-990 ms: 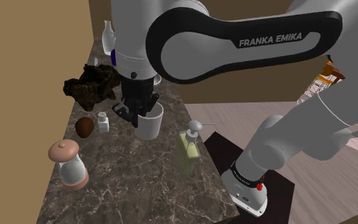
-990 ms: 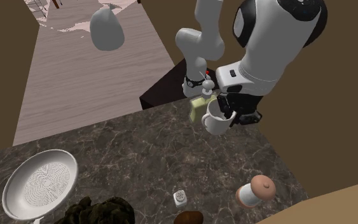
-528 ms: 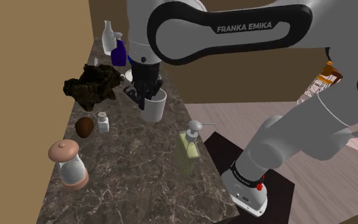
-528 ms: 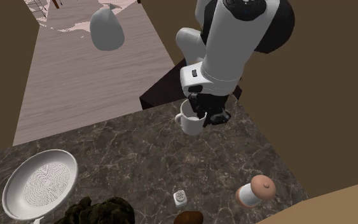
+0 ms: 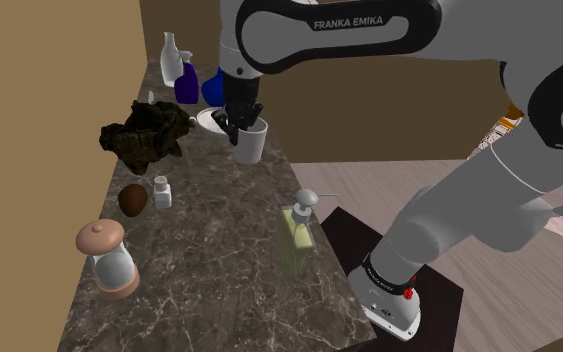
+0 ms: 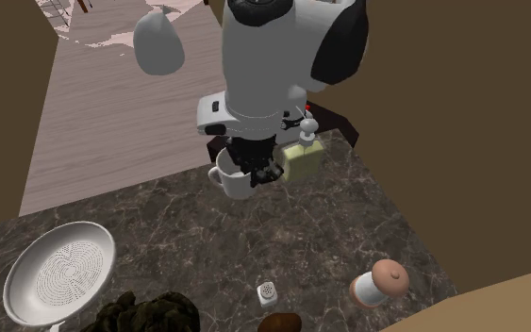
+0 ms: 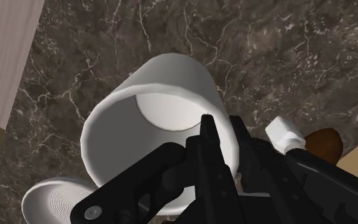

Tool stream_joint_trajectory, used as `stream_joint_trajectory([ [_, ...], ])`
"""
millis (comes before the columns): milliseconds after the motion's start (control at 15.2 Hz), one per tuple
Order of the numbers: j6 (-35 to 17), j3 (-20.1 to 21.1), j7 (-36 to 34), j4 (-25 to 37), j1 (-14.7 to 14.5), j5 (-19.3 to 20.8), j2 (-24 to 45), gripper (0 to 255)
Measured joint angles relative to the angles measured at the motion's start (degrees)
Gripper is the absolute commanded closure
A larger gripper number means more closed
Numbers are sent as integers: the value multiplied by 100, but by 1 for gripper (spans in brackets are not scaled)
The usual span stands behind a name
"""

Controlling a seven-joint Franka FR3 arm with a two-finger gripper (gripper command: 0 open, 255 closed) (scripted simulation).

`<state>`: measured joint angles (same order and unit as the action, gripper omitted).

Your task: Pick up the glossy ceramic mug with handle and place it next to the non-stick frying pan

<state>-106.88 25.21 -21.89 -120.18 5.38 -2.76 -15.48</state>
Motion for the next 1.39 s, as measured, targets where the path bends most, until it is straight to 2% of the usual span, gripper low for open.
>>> stream_joint_trajectory([
  [858,-27,-748,1221,1300,713,595,1368,255],
  [1386,-537,-778,1238,913,743,650,1498,255],
])
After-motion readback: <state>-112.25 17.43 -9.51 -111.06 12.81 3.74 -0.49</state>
